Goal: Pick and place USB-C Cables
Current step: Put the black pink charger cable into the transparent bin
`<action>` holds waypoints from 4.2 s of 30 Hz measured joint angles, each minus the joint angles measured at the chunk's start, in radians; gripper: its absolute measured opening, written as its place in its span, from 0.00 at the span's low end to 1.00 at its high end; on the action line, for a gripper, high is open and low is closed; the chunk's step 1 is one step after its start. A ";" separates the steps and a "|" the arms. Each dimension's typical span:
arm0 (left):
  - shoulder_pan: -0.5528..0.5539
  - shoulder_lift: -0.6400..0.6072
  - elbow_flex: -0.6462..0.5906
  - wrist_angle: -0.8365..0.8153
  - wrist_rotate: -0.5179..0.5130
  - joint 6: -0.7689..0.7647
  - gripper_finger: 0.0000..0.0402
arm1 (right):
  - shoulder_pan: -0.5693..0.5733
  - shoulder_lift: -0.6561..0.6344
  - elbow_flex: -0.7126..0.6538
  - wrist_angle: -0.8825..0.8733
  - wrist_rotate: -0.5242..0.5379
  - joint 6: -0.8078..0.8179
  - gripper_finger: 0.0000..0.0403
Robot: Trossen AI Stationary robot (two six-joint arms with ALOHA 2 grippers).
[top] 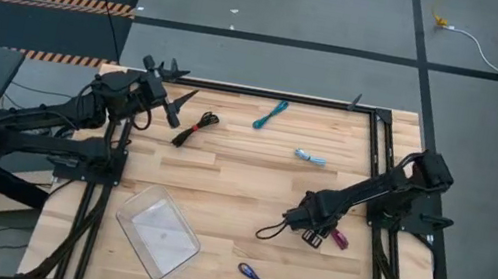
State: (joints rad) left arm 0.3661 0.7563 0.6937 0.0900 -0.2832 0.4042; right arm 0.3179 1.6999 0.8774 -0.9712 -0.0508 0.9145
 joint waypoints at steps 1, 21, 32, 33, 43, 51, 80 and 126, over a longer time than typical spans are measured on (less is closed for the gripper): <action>0.000 0.000 0.000 0.001 -0.001 0.000 0.62 | -0.006 -0.018 -0.001 0.018 0.017 -0.001 0.30; -0.007 -0.048 0.000 -0.043 -0.166 0.041 0.62 | -0.077 -0.177 0.360 0.367 0.238 -0.372 0.03; -0.154 -0.196 0.000 -0.254 -0.144 -0.144 0.62 | -0.170 -0.088 0.460 0.651 -0.024 -0.551 0.03; -0.171 -0.207 0.000 -0.266 -0.123 -0.165 0.62 | -0.178 -0.072 0.460 0.682 -0.054 -0.551 0.03; -0.329 -0.209 0.000 -0.347 0.285 -0.263 0.61 | -0.201 0.034 0.460 0.909 -0.207 -0.667 0.03; -0.449 -0.184 0.000 -0.298 0.340 -0.295 0.61 | -0.199 0.034 0.460 1.035 0.114 -1.005 0.03; -0.530 0.190 0.000 0.137 0.147 -0.207 0.61 | -0.182 0.036 0.460 1.176 0.257 -1.131 0.03; -0.669 0.194 0.300 -0.760 0.100 -0.592 0.06 | -0.381 0.021 0.460 0.193 0.633 -1.002 0.51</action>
State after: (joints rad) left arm -0.3031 0.9503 0.9937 -0.6701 -0.1829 -0.1880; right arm -0.0634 1.7214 1.3373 -0.7782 0.5824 -0.0879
